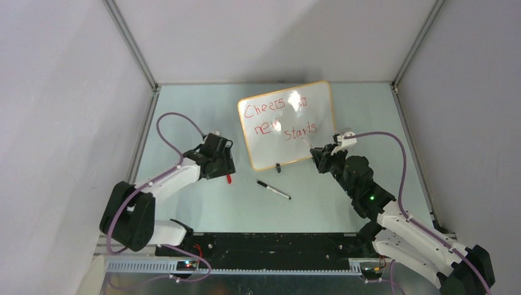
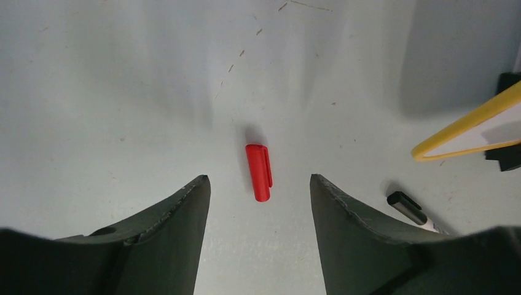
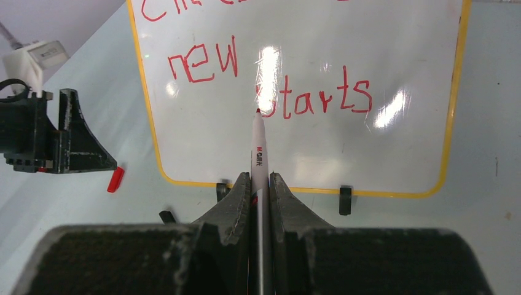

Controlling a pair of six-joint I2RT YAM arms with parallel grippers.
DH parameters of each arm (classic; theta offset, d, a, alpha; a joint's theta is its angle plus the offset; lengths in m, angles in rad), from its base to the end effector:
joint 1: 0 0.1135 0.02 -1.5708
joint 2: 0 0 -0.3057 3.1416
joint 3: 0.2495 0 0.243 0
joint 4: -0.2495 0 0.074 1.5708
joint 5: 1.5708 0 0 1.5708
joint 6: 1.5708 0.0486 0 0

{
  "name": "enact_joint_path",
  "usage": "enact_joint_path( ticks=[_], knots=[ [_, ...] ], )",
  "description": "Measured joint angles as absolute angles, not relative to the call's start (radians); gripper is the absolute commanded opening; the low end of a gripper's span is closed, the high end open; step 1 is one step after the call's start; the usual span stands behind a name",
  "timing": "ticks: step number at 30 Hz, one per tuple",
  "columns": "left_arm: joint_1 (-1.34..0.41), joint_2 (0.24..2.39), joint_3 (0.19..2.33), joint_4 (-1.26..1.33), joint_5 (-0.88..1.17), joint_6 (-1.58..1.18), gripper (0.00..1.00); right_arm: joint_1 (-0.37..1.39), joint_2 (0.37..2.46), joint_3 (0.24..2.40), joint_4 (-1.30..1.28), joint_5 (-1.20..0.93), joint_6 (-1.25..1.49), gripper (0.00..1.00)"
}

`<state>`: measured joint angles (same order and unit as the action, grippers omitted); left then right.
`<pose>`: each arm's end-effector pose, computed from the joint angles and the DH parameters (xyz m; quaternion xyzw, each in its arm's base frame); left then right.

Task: Write a sentence on the whiteboard
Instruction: Pick up the pen cap from the center of the board.

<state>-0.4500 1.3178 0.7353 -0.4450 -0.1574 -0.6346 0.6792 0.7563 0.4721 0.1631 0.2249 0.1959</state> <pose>0.2160 -0.0959 0.2256 -0.1095 0.9543 -0.0732 0.2682 0.1321 0.0927 0.3002 -0.1058 0.7401 0.2031 0.6324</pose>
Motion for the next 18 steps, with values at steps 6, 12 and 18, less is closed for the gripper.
enact_joint_path(
  ticks=[6, 12, 18],
  knots=[
    [-0.466, 1.404, 0.748, -0.443, -0.170, -0.627, 0.60, 0.680, 0.756, 0.472, 0.163, 0.224, 0.188, 0.00],
    [-0.467, 1.460, 0.760, -0.449, -0.197, -0.627, 0.48, 0.680, 0.756, 0.472, 0.163, 0.224, 0.187, 0.00],
    [-0.467, 1.527, 0.802, -0.445, -0.196, -0.629, 0.41, 0.680, 0.756, 0.472, 0.163, 0.224, 0.186, 0.00]
  ],
)
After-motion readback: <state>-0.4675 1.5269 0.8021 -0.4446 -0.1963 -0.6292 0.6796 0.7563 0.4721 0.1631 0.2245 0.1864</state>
